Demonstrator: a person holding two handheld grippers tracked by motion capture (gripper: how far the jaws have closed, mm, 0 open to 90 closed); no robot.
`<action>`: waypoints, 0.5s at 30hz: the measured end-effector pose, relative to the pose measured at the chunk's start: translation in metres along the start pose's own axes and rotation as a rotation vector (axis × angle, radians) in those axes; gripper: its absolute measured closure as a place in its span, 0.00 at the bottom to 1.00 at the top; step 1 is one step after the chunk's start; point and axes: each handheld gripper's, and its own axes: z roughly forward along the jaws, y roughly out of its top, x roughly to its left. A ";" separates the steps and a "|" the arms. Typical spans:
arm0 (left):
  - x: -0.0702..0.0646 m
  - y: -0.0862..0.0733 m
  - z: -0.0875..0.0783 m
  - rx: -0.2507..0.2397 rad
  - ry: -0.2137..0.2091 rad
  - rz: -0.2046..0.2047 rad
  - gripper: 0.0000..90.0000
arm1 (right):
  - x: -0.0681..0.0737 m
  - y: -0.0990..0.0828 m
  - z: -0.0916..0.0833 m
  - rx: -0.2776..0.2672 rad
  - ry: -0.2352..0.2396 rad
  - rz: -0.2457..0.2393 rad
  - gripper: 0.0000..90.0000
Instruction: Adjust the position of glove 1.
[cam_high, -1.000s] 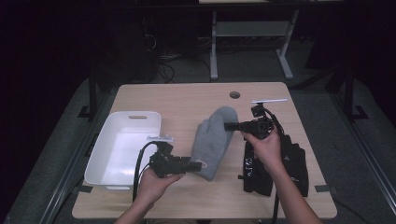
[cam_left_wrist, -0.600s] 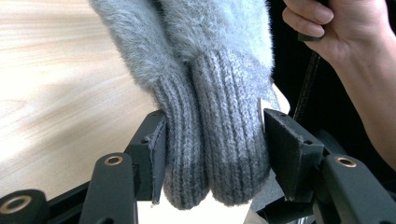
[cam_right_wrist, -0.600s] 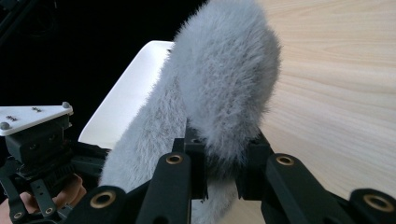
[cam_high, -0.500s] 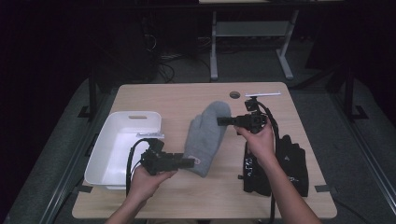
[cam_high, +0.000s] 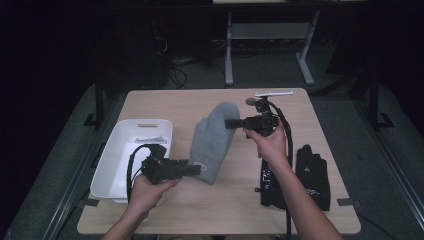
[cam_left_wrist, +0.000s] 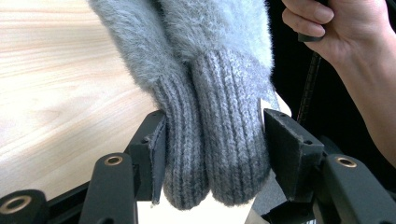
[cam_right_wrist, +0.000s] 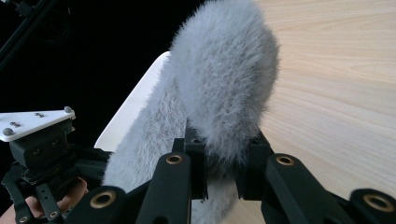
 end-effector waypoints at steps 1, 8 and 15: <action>0.000 0.000 -0.002 -0.001 0.001 0.001 0.48 | 0.001 0.000 0.001 -0.002 0.002 0.000 0.86; 0.001 0.004 -0.016 -0.009 0.014 0.002 0.48 | 0.012 0.009 0.010 0.004 0.006 -0.006 0.86; 0.003 0.009 -0.035 -0.028 0.031 0.004 0.48 | 0.021 0.019 0.022 0.010 0.028 0.000 0.86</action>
